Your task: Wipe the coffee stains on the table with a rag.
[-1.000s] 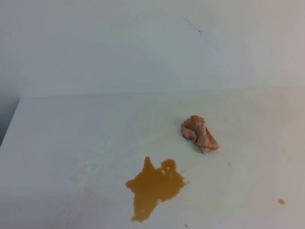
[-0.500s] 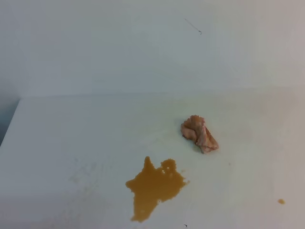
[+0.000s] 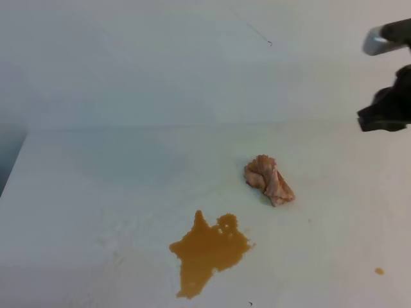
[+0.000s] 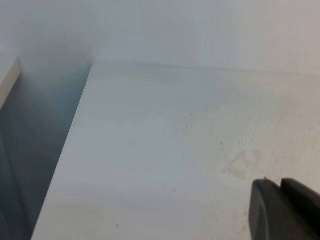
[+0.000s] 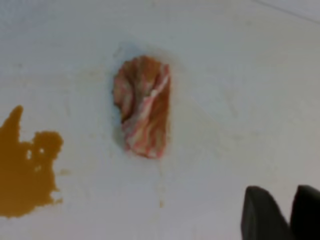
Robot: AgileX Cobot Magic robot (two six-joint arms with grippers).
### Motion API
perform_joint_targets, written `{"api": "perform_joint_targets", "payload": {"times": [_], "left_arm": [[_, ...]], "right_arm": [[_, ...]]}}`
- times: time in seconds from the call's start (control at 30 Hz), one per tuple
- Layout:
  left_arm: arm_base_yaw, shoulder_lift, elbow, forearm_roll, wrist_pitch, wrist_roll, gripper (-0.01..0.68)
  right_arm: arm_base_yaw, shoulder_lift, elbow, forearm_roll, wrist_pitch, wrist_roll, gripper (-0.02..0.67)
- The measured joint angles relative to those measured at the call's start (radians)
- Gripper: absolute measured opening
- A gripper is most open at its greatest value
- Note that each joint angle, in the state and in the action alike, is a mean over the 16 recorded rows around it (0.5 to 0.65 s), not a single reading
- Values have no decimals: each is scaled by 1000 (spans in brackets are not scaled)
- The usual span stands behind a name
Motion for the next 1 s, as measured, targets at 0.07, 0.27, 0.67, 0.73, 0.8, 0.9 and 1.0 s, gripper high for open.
{"api": "perform_joint_targets", "payload": {"times": [0.07, 0.27, 0.67, 0.73, 0.8, 0.9, 1.0], "left_arm": [[0, 0, 0, 0, 0, 0, -3], [0, 7, -8, 0, 4, 0, -4], [0, 2, 0, 0, 0, 0, -3], [0, 2, 0, 0, 0, 0, -3], [0, 2, 0, 0, 0, 0, -3], [0, 2, -2, 0, 1, 0, -3], [2, 7, -8, 0, 4, 0, -4]], "right_arm": [[27, 87, -77, 12, 24, -8, 173], [87, 329, -271, 70, 70, -15, 293], [110, 629, -421, 203, 96, -38, 310], [110, 652, -425, 218, 97, -45, 284], [111, 669, -426, 231, 97, -52, 251], [113, 685, -427, 248, 98, -63, 193], [114, 694, -431, 261, 102, -74, 133]]}}
